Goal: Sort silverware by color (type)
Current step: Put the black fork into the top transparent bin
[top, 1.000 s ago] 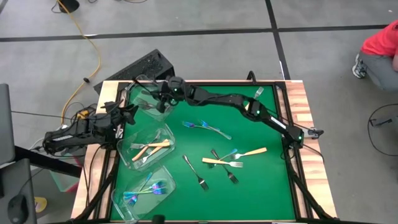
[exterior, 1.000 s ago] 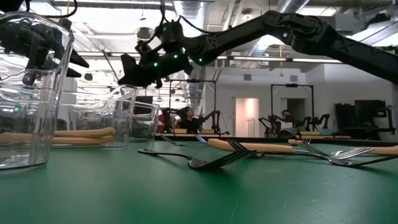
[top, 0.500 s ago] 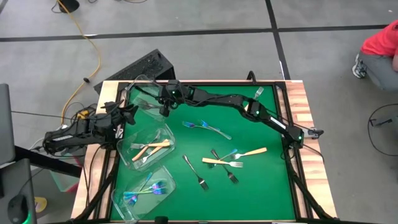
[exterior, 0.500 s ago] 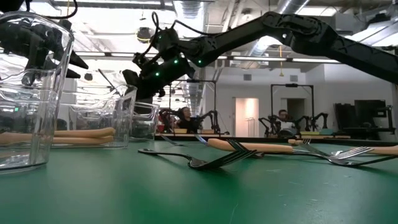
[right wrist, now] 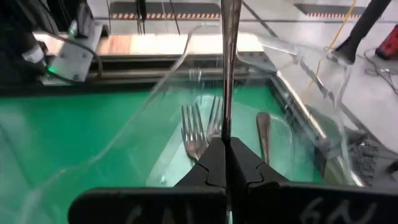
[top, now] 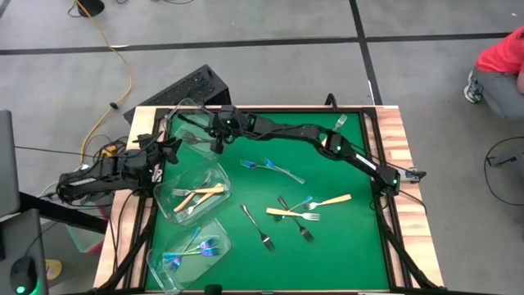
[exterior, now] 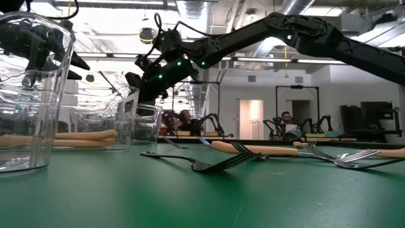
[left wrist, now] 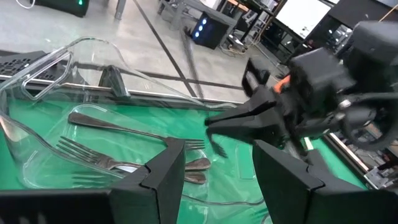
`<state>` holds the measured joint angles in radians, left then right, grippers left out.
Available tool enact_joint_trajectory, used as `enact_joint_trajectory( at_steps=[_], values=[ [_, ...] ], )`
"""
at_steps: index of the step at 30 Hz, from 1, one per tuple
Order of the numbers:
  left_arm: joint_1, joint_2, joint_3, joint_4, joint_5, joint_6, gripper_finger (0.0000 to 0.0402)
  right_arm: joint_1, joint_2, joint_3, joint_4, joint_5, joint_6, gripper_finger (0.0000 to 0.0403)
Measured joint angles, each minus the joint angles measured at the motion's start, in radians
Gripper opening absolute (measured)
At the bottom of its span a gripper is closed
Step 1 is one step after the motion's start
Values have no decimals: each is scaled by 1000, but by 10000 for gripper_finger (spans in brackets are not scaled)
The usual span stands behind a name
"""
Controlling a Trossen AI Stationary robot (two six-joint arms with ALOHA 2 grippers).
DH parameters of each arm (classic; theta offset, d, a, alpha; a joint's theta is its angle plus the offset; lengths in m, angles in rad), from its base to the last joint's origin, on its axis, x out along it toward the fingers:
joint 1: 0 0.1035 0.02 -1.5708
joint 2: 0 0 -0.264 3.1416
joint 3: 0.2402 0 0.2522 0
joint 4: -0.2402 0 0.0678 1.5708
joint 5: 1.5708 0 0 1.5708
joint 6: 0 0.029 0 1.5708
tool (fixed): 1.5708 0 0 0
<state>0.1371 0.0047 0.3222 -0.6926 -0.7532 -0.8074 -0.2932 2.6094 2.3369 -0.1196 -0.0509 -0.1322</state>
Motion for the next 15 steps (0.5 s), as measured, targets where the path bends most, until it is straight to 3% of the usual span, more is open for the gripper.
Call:
enact_joint_trajectory(
  at_steps=[15],
  values=[
    [0,0,0,-2,-7,-2,172,5,25,0,-11,1,27,8]
  ],
)
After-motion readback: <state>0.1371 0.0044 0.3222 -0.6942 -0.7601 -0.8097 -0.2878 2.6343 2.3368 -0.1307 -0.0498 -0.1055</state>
